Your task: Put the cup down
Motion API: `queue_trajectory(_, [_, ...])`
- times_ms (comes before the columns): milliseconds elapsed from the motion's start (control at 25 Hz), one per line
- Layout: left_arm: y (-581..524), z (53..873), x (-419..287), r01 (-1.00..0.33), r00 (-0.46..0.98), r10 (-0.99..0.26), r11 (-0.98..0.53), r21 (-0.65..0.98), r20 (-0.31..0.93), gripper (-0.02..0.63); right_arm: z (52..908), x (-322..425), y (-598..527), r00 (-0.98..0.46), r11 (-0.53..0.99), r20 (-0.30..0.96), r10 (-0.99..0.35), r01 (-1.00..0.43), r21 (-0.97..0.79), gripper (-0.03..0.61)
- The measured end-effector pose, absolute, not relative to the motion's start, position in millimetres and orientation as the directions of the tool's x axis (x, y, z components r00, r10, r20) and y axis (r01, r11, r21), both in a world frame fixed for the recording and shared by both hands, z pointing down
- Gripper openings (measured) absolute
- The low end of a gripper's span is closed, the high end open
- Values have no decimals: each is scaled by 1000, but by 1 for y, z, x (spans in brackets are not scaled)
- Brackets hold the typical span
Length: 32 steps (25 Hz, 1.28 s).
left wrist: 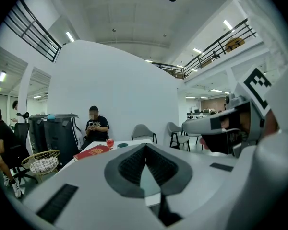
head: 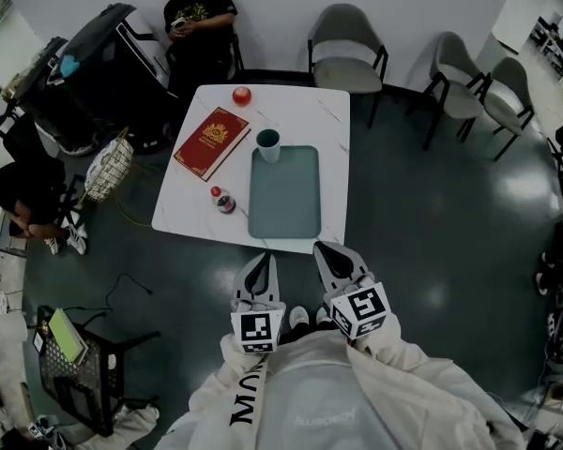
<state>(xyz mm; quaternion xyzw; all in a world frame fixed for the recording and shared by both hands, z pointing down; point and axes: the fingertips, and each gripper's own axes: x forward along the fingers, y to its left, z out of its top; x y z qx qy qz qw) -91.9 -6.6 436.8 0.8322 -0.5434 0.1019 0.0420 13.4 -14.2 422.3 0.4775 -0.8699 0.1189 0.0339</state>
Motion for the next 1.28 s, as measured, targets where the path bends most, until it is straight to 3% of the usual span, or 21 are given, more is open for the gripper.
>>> queue_trajectory(1280, [7, 406, -33, -903, 405, -894, -424, -72, 191, 11, 414, 49, 5, -587, 553, 188, -787, -808, -203, 5])
